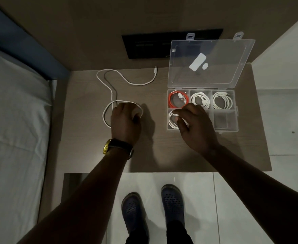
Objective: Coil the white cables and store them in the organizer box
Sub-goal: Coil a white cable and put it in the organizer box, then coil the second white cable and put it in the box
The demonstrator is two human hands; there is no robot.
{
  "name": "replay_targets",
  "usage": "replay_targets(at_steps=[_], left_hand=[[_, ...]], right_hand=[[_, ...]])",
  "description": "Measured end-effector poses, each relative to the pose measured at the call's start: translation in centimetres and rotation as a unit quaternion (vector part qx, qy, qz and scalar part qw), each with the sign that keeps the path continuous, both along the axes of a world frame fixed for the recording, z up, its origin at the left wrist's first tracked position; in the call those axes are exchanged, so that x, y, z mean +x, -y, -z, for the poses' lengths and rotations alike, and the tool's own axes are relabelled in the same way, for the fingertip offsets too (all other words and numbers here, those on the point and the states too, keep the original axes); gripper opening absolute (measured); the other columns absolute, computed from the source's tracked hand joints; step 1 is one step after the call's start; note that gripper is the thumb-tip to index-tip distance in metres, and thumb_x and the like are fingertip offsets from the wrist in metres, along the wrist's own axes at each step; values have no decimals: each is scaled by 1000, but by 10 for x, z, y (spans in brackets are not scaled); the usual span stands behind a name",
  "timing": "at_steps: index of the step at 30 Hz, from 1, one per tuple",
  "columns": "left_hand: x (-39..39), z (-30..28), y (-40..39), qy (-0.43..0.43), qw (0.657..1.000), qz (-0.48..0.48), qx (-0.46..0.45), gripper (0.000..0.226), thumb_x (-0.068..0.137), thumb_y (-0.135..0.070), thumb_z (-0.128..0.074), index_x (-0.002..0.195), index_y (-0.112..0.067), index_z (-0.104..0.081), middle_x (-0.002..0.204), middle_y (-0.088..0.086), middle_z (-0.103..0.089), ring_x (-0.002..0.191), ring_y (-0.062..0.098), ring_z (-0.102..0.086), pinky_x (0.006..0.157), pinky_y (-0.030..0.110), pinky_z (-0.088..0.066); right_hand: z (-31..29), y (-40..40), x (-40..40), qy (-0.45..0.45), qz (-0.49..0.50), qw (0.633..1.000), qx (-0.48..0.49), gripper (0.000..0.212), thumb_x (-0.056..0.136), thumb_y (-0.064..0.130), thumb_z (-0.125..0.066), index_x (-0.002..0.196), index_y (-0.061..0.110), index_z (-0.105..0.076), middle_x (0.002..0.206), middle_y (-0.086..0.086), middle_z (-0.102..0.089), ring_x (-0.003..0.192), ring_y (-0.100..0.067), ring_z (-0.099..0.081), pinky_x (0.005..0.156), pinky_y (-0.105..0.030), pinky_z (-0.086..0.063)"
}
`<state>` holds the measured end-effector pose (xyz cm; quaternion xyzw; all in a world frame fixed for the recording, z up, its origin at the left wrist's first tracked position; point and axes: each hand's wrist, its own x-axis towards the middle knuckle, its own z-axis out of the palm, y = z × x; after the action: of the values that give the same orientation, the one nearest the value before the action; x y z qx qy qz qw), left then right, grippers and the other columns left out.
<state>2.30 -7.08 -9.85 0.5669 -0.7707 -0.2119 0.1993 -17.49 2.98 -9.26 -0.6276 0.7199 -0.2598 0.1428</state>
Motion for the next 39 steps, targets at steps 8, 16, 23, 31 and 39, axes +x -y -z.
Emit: replay_targets(at_steps=[8,16,23,31,39], left_hand=[[19,5,3,166,972,115,119,22,92,-17,-48,99,-13,-69,104,11,-70,96,36,-63,86,42,-44],[30,-10,-11,-247,927,61,276,26,96,-32,-46,74,-20,-53,60,-7,-46,58,17,-43,62,37,-36],[48,-13,-7,-213,938,97,256,37,97,-41,-46,76,-18,-66,56,-1,-52,60,16,-53,64,30,-41],[70,3,-1,-160,949,108,249,21,93,-29,-55,76,-19,-63,56,-20,-58,53,-3,-50,57,16,-37],[69,-9,2,-31,974,159,155,20,95,-29,-55,77,-31,-63,69,-11,-58,68,10,-56,63,25,-39]], right_hand=[[-11,16,37,15,-76,997,15,23,89,6,-60,108,9,-71,101,-7,-67,94,-31,-57,79,-42,-49],[-25,31,54,35,-143,988,35,18,97,14,-53,108,9,-66,103,-9,-64,97,-29,-58,79,-45,-49],[-36,47,32,40,-12,998,-36,15,96,9,-50,91,5,-63,91,-12,-62,83,-31,-58,70,-40,-45],[-64,68,-43,294,388,861,-147,33,85,14,-44,66,32,-65,72,0,-59,61,-19,-51,58,-32,-42],[-54,61,-48,61,330,939,-71,31,92,10,-47,119,3,-61,120,-22,-61,117,-36,-55,103,-37,-41]])
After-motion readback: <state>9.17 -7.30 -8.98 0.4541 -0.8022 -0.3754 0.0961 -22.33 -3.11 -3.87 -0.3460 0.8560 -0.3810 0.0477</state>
